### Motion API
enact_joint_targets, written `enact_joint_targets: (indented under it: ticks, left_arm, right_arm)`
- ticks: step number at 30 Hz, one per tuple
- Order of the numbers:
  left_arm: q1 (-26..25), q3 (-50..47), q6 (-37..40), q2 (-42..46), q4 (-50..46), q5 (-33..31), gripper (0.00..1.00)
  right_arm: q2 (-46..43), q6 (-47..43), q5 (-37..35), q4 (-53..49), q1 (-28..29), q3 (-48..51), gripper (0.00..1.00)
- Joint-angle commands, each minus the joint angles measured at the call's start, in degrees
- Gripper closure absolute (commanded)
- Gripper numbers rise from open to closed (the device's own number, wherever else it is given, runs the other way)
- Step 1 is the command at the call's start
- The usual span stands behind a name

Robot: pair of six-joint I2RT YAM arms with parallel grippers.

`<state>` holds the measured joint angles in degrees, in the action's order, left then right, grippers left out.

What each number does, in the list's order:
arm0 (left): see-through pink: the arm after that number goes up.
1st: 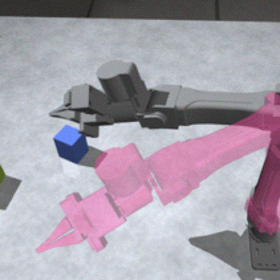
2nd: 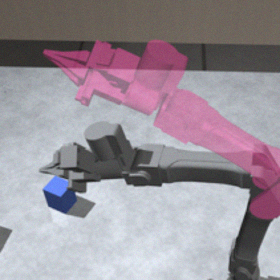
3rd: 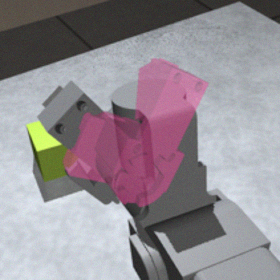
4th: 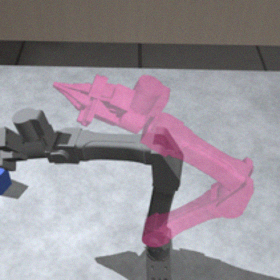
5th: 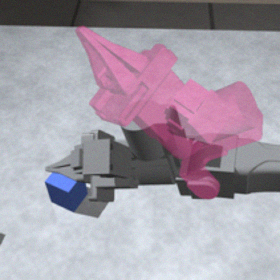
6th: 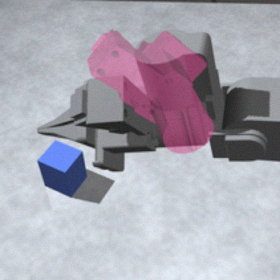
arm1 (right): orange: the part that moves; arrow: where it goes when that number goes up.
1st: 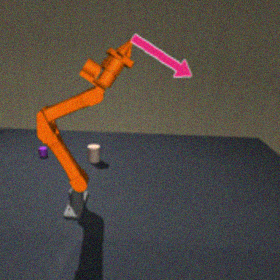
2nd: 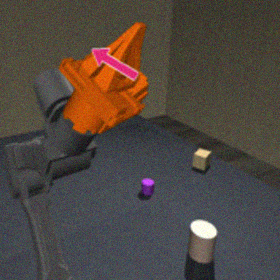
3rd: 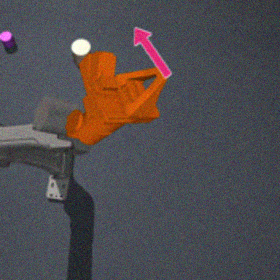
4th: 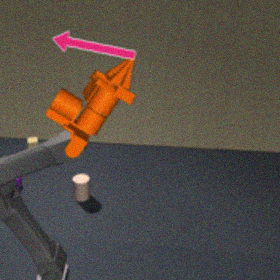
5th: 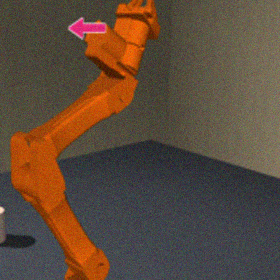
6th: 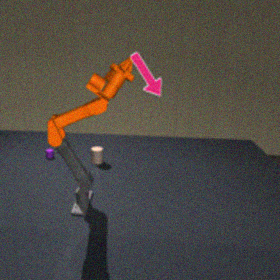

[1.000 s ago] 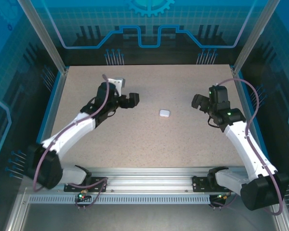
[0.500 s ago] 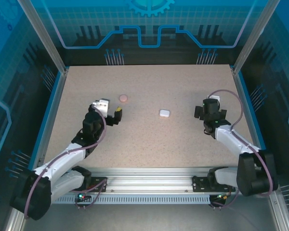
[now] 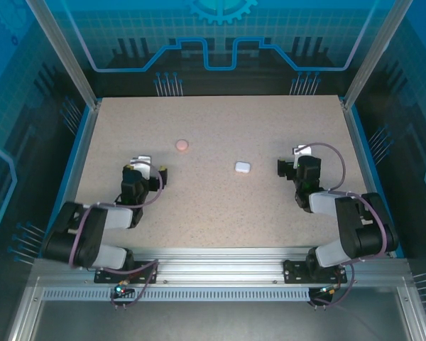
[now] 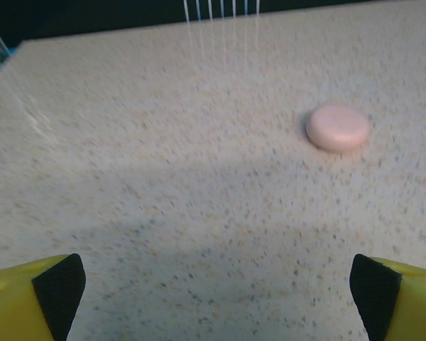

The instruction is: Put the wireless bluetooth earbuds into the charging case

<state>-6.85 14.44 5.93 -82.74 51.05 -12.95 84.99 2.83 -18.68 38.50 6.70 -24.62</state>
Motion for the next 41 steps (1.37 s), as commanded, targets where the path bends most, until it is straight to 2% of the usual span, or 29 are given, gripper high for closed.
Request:
enact_joint_targets:
  ticks: [1, 2, 3, 9, 12, 41]
  left_arm:
    - [1.7, 1.0, -1.7, -4.2, 10.1, 4.1, 0.01]
    - [1.7, 2.1, -1.6, -4.0, 7.7, 4.3, 0.01]
    - [2.2, 3.6, -1.8, -3.6, 4.0, 5.6, 0.01]
    - [6.3, 9.1, -5.5, -4.5, -5.3, 9.8, 0.01]
    - [7.1, 9.2, -6.0, -4.4, -5.3, 11.3, 0.01]
    - [6.9, 9.1, -5.9, -4.5, -5.0, 10.6, 0.01]
  right_arm:
    - [0.8, -1.2, 5.6, 6.3, -1.4, 1.1, 0.00]
    - [1.6, -1.8, 5.2, 8.8, -1.3, 1.5, 0.00]
    - [0.9, -1.3, 5.7, 6.2, -1.5, 1.0, 0.00]
    - [1.1, -1.3, 5.7, 6.6, -1.6, 1.0, 0.00]
    - [1.1, -1.4, 5.6, 7.0, -1.6, 1.0, 0.00]
    - [1.1, -1.3, 6.5, 6.8, -1.9, 1.0, 0.00]
